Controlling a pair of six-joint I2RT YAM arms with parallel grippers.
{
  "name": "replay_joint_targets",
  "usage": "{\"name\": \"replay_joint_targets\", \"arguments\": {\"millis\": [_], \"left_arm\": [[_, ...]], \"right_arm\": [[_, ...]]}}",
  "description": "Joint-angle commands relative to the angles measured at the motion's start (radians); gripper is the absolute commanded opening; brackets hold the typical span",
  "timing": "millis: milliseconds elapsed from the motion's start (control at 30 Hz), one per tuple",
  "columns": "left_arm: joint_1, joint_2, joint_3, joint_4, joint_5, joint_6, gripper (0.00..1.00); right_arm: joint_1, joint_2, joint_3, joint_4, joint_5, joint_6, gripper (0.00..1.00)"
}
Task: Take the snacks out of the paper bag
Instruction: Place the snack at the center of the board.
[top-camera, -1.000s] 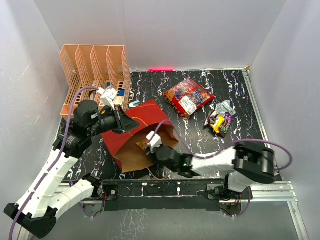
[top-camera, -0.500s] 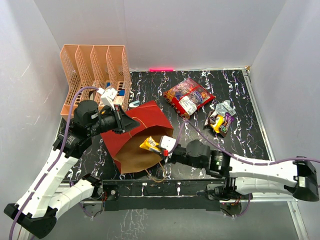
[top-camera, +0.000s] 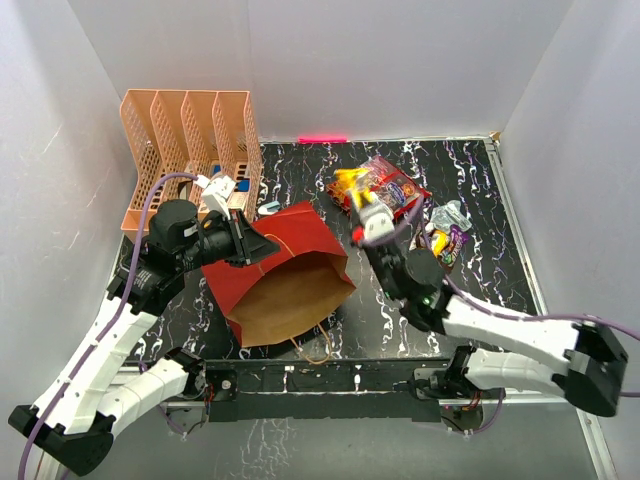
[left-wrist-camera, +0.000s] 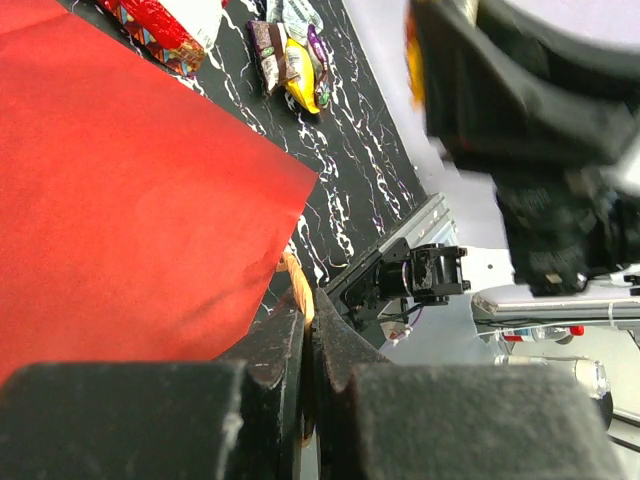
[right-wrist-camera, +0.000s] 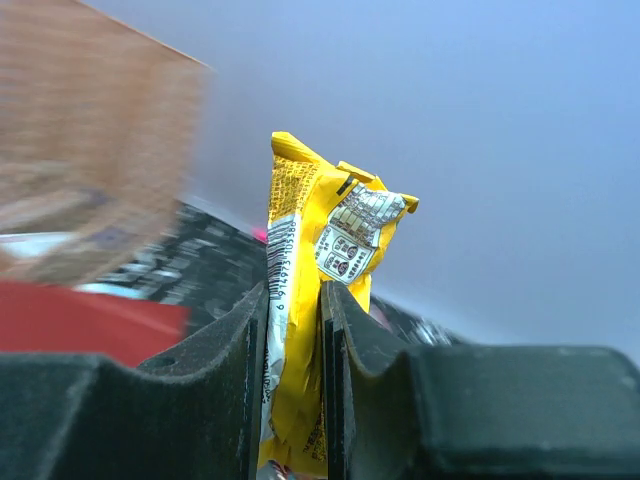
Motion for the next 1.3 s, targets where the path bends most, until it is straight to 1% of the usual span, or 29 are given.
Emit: {"name": "replay_joint_targets", "arguments": {"millis": [0,33,67,133,233,300,333,400,500,733,800,967,1067,1200,1233,1267], "left_arm": [[0.002,0.000,0.019,0.000,0.002,-0.002,0.00],[0.002,0.000,0.020,-0.003,0.001,-0.001,0.00],[0.002,-0.002,0.022,-0.005,-0.001,-0.003,0.00],[0.002,-0.004,0.025,-0.015,-0.006,-0.001,0.00],[0.002,-0.008,0.026,-0.025,-0.008,0.000,0.00],[0.002,-0.007,0.025,-0.028,-0.008,0.000,0.00],[0.002,-0.007,0.024,-0.027,-0.006,0.002,0.00],[0.002,-0.004,0.022,-0.026,-0.003,0.000,0.00],[0.002,-0.001,0.022,-0.020,0.001,-0.001,0.00],[0.002,-0.001,0.018,-0.015,0.007,-0.003,0.00],[0.002,0.000,0.018,-0.015,0.010,-0.003,0.00],[0.002,-0.007,0.024,-0.026,0.004,0.002,0.00],[0.002,-0.012,0.021,-0.029,0.004,0.002,0.00],[0.002,-0.017,0.017,-0.029,0.005,0.002,0.00],[0.002,-0.017,0.016,-0.029,0.004,0.003,0.00],[0.003,-0.017,0.016,-0.028,0.002,0.003,0.00]], "right_arm": [[-0.179,0.192,0.107,0.192,0.496,0.207,0.07],[-0.221,0.227,0.136,0.094,0.559,0.306,0.07],[-0.255,0.249,0.165,-0.015,0.587,0.423,0.07],[-0.325,0.265,0.206,-0.232,0.568,0.660,0.07],[-0.457,0.267,0.208,-0.403,0.455,0.941,0.07],[-0.555,0.281,0.205,-0.465,0.376,1.055,0.07],[-0.597,0.293,0.207,-0.489,0.339,1.083,0.07],[-0.675,0.328,0.214,-0.525,0.285,1.112,0.07],[-0.754,0.380,0.217,-0.560,0.245,1.124,0.07],[-0.870,0.450,0.189,-0.574,0.166,1.174,0.07],[-0.887,0.473,0.189,-0.576,0.119,1.177,0.07],[-0.899,0.513,0.183,-0.595,0.079,1.197,0.08],[-0.903,0.526,0.177,-0.616,0.086,1.209,0.08],[-0.905,0.504,0.169,-0.647,0.089,1.218,0.08],[-0.905,0.493,0.165,-0.658,0.095,1.223,0.08],[-0.904,0.481,0.161,-0.673,0.102,1.235,0.14]]}}
